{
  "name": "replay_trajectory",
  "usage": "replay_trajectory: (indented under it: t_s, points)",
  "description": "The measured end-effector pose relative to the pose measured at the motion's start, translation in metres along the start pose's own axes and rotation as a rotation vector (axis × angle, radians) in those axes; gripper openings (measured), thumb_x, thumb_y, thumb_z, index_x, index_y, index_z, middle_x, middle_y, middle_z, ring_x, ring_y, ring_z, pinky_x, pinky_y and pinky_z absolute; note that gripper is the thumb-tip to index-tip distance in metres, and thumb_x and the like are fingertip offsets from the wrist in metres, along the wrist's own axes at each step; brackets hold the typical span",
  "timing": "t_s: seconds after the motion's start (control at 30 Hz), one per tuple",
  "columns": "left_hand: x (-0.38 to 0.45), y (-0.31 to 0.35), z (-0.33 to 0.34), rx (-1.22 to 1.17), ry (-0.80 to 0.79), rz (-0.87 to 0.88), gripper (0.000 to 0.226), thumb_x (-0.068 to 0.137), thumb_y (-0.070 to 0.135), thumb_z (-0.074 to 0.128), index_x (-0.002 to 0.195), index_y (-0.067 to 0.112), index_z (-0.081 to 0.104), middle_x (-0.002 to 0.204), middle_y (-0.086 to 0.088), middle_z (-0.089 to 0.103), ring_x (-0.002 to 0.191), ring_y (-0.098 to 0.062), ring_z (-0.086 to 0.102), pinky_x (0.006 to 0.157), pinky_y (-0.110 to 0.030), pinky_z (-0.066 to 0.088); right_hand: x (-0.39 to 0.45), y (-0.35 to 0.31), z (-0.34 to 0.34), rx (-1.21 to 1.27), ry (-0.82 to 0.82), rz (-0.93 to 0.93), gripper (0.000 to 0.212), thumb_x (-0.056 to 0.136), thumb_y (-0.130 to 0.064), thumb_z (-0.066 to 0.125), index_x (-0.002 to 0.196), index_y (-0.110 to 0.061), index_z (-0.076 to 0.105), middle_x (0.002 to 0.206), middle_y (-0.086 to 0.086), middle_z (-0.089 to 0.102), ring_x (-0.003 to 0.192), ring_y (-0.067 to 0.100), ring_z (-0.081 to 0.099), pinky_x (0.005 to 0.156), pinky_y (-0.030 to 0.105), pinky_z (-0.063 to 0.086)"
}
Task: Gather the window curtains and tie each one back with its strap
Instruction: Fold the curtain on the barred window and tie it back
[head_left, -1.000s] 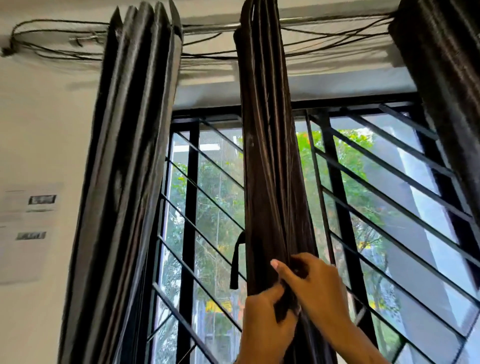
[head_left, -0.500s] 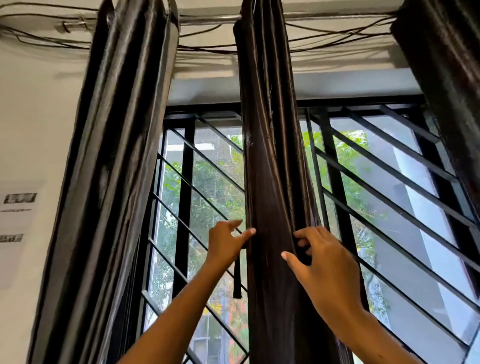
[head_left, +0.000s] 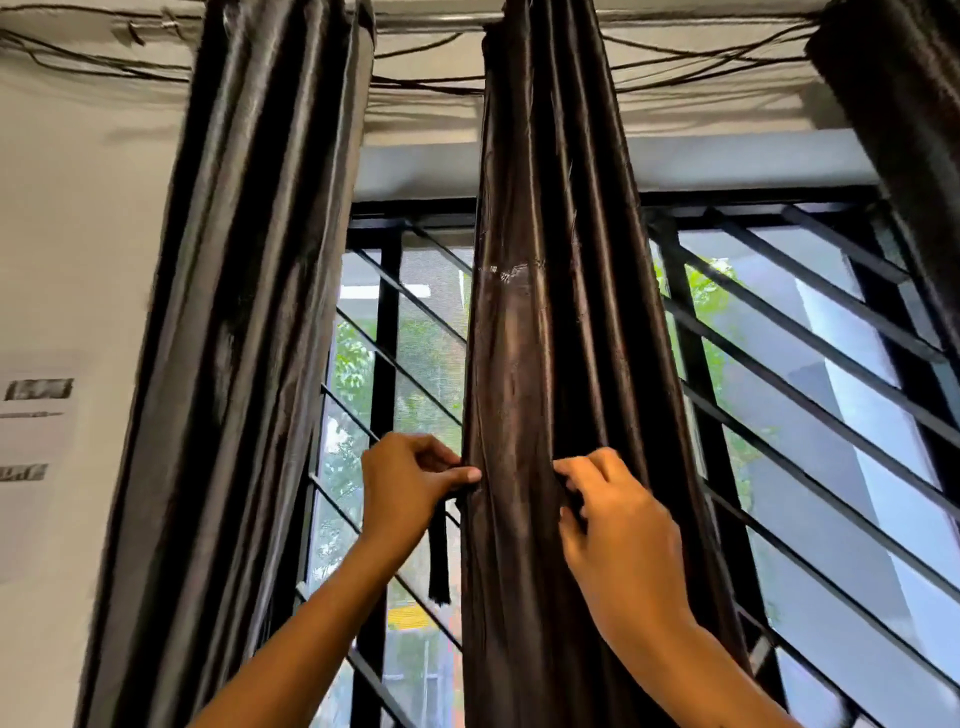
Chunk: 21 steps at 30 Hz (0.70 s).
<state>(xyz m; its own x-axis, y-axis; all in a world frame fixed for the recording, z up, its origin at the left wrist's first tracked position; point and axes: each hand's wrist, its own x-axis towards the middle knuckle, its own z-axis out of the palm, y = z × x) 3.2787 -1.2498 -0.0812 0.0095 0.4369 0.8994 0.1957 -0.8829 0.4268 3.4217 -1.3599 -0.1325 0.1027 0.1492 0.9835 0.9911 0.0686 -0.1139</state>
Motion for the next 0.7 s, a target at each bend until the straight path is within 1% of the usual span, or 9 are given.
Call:
replay_trajectory:
  t_s: [0.17,0.2,0.27,0.33,0.4,0.53,0.57,0.67,0.7]
  points:
    - [0.001,0.009,-0.034,-0.053,-0.064,-0.017,0.022,0.056,0.015,0.090,0.061,0.017,0.069,0.061,-0.006,0.070,0.059,-0.013,0.067,0.066,-0.028,0.056,-0.004,-0.036,0.030,0.094,-0.059,0.011,0.050,0.073,-0.004,0.072,0.119,-0.022,0.066,0.102,-0.003,0.058,0.066,0.021,0.063,0.048,0.030,0.043]
    - [0.002,0.011,-0.038,-0.057,-0.059,-0.011,0.022,0.057,0.014,0.089,0.060,0.018,0.068,0.060,-0.006,0.070,0.060,-0.014,0.068,0.068,-0.031,0.057,-0.004,-0.042,0.034,0.090,-0.055,0.010,0.051,0.076,-0.006,0.070,0.123,-0.024,0.063,0.105,-0.003,0.057,0.070,0.022,0.063,0.050,0.029,0.041]
    - [0.001,0.012,-0.045,-0.097,-0.049,-0.013,0.022,0.058,0.011,0.088,0.061,0.018,0.068,0.062,-0.007,0.071,0.063,-0.018,0.070,0.071,-0.036,0.059,-0.005,-0.053,0.041,0.116,-0.080,0.011,0.054,0.085,-0.011,0.060,0.135,-0.028,0.052,0.112,-0.003,0.052,0.081,0.022,0.062,0.058,0.031,0.044]
    - [-0.001,0.012,-0.051,-0.132,-0.060,-0.024,0.019,0.060,0.011,0.088,0.067,0.015,0.070,0.066,-0.008,0.072,0.067,-0.017,0.071,0.072,-0.034,0.059,-0.007,-0.061,0.046,0.169,-0.114,-0.003,0.057,0.089,-0.014,0.053,0.143,-0.030,0.041,0.115,-0.003,0.047,0.087,0.021,0.060,0.064,0.033,0.046]
    - [-0.001,0.013,-0.053,-0.140,-0.078,-0.030,0.020,0.062,0.012,0.086,0.074,0.016,0.071,0.070,-0.008,0.073,0.069,-0.015,0.072,0.073,-0.030,0.058,-0.009,-0.066,0.051,0.200,-0.116,-0.039,0.060,0.089,-0.013,0.053,0.145,-0.027,0.037,0.113,-0.003,0.045,0.085,0.021,0.058,0.061,0.030,0.041]
    - [0.002,0.012,-0.052,-0.043,-0.057,0.004,0.019,0.065,0.010,0.085,0.079,0.010,0.073,0.073,-0.005,0.072,0.069,-0.009,0.070,0.070,-0.021,0.057,-0.010,-0.068,0.056,0.218,-0.078,-0.045,0.058,0.087,-0.009,0.054,0.142,-0.022,0.043,0.103,-0.004,0.045,0.070,0.016,0.053,0.055,0.027,0.036]
    - [0.003,0.012,-0.051,-0.027,-0.052,0.013,0.017,0.066,0.011,0.084,0.079,0.010,0.074,0.073,-0.004,0.072,0.069,-0.008,0.069,0.069,-0.019,0.056,-0.011,-0.067,0.056,0.224,-0.067,-0.047,0.058,0.086,-0.009,0.054,0.142,-0.022,0.044,0.103,-0.003,0.046,0.071,0.017,0.053,0.056,0.027,0.036]
    - [0.003,0.011,-0.048,-0.061,-0.071,0.029,0.011,0.072,0.016,0.081,0.081,0.012,0.076,0.075,0.000,0.074,0.072,-0.008,0.071,0.072,-0.020,0.056,-0.010,-0.065,0.057,0.211,-0.143,-0.066,0.062,0.090,-0.014,0.049,0.147,-0.029,0.032,0.112,-0.004,0.043,0.085,0.019,0.056,0.063,0.026,0.037]
    - [0.002,0.011,-0.047,-0.065,-0.069,0.037,0.011,0.073,0.016,0.080,0.082,0.012,0.076,0.076,0.000,0.074,0.073,-0.008,0.071,0.071,-0.019,0.056,-0.009,-0.065,0.058,0.214,-0.171,-0.077,0.062,0.091,-0.015,0.048,0.148,-0.030,0.029,0.113,-0.004,0.042,0.086,0.018,0.055,0.063,0.024,0.036]
